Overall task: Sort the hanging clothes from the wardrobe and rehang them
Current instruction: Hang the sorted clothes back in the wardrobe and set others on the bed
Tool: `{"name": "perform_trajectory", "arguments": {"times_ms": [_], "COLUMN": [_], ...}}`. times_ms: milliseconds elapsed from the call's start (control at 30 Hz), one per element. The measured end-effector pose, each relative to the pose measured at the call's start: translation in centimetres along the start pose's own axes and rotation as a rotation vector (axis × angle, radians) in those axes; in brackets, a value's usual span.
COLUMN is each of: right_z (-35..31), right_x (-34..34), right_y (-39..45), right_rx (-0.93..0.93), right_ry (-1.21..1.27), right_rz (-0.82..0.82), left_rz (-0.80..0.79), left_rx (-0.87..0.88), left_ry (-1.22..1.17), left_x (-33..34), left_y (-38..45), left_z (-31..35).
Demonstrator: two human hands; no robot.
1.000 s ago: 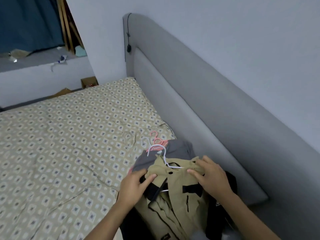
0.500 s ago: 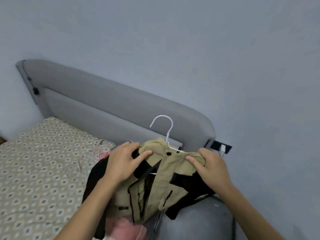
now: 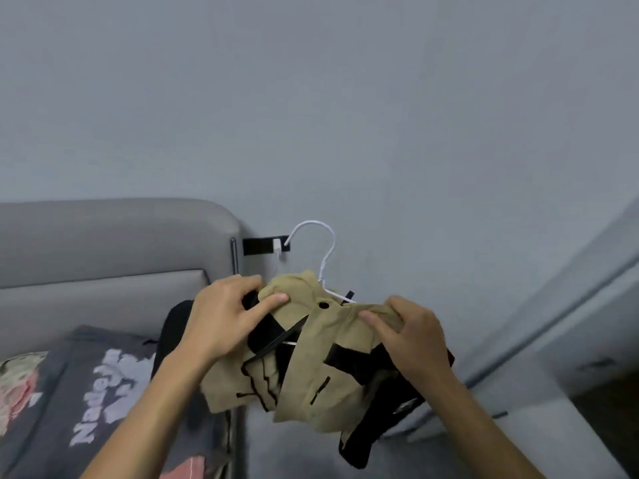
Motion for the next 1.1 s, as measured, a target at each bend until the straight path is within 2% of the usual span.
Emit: {"name": "perform_trajectory", "arguments": {"times_ms": [267,567,767,867,1100], "right_z": [4.0,6.5,9.6,11.2,14.6], "right_x": [-14.1,-29.0,-37.7,-41.5,-47.2], "right_y": [-11.9,-26.6,-36.3,-40.4,-45.5], "right_rx": [0.217,0.405,0.539,0.559,0.655], "right_ry": [-0.255,-0.442,-0.473,-0.430,-0.430], "right_rz": [0.238,0.468,0.526,0.478,0.481], "left_rz": [-0.223,-0.308,-0.296,-0.333,-0.452], "left_rx": [0.313,0.622,0.765,0.841,0.933], "left_ry": [-0.176,-0.215,-0.309,-0.369,-0.385], "left_x": [8.9,16.7,22.5,25.3,33.1], "left_y": [-1.7,-9.2,-15.7,-18.8,-22.6], "left_z": [13.9,32.8,45.6,51.3,59.8]}}
Point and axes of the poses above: each hand's wrist, its own y-axis towards the middle knuckle, its own x-axis out of the palm, z = x × y, the point moved 7 cm from there along y, towards the middle knuckle, and after that the axes turned 11 degrees about -x, right-handed, at the moved point
